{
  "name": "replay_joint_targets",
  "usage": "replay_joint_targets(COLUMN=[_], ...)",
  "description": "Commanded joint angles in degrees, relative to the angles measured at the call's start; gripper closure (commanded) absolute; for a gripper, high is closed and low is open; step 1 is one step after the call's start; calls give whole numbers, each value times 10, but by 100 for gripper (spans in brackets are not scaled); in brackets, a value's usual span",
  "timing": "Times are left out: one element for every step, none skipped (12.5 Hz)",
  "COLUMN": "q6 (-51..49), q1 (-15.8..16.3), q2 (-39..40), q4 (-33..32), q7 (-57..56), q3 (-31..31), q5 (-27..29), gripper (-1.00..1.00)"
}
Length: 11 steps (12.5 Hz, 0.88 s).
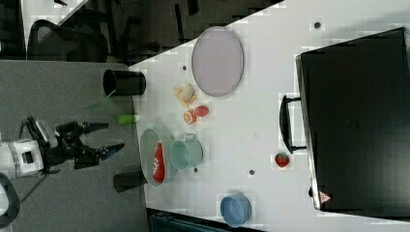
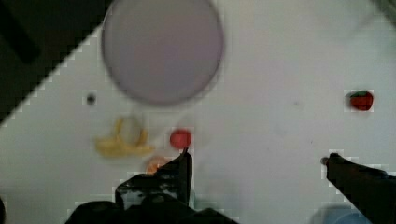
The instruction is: Pick Ketchup from the table and place it in strainer.
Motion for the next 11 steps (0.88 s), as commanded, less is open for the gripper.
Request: replay_joint_targets(q6=[-18,-32,-51,-74,-77,-77,-77,-77,-76,-76,-76], q1=[-22,-22,-22,-22,-22,-22,-22,-22,-22,-22,-22], q2=[2,-5,-10,-15,-18,-20,-20,-21,-20,-20,-20], q4=[-22,-23,-23,-22,-21,-21,-21,-22,-22,-23,-24], q7=[-26,-26,-26,-26,-25,-25,-25,-25,-25,-26,-25], q3=[-71,-85,-92,-98,-98,-98,-98,-99,-100,-99,-99], q5=[-3,-3,-3,-2,1,1,1,1,1,1,1], gripper=[-100,-100,-100,-100,-100,-100,-100,-100,-100,-100,-100])
